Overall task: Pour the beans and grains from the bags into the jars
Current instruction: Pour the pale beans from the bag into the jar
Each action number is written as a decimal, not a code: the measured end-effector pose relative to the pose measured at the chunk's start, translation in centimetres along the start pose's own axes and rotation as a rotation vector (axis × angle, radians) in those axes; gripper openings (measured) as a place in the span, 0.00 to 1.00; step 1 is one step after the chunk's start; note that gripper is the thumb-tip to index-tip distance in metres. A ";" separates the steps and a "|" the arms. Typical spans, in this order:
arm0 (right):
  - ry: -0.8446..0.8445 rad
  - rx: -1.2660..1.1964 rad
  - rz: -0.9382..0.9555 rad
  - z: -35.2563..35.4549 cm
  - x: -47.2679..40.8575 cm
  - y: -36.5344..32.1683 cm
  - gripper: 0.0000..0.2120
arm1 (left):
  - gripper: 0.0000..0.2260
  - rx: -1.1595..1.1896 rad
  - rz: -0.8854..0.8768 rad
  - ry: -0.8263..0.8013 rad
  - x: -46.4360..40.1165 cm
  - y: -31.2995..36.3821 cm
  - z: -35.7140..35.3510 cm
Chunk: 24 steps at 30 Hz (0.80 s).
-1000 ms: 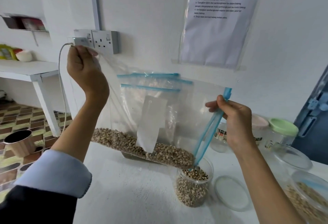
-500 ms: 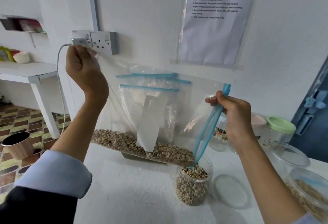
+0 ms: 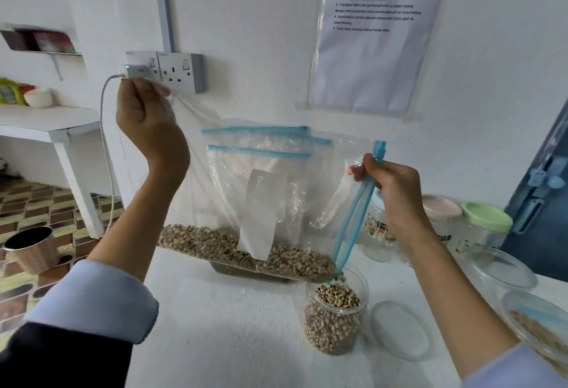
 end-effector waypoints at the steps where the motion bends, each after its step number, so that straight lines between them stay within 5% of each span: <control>1: 0.003 0.000 0.009 0.0 0.1 0.0 0.13 | 0.11 0.001 -0.001 -0.001 0.0 0.0 0.0; 24: 0.038 -0.104 0.006 0.5 2.3 -1.0 0.12 | 0.11 0.056 0.012 -0.007 -0.2 0.0 -0.1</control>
Point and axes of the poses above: each hand's wrist, its own x-axis away from the middle knuckle, its own z-axis out of the back of the hand, y = z × x, the point moved 1 cm from there along -x, towards the middle knuckle, and after that the axes turned 15 degrees about -x, right-handed, at the moved point
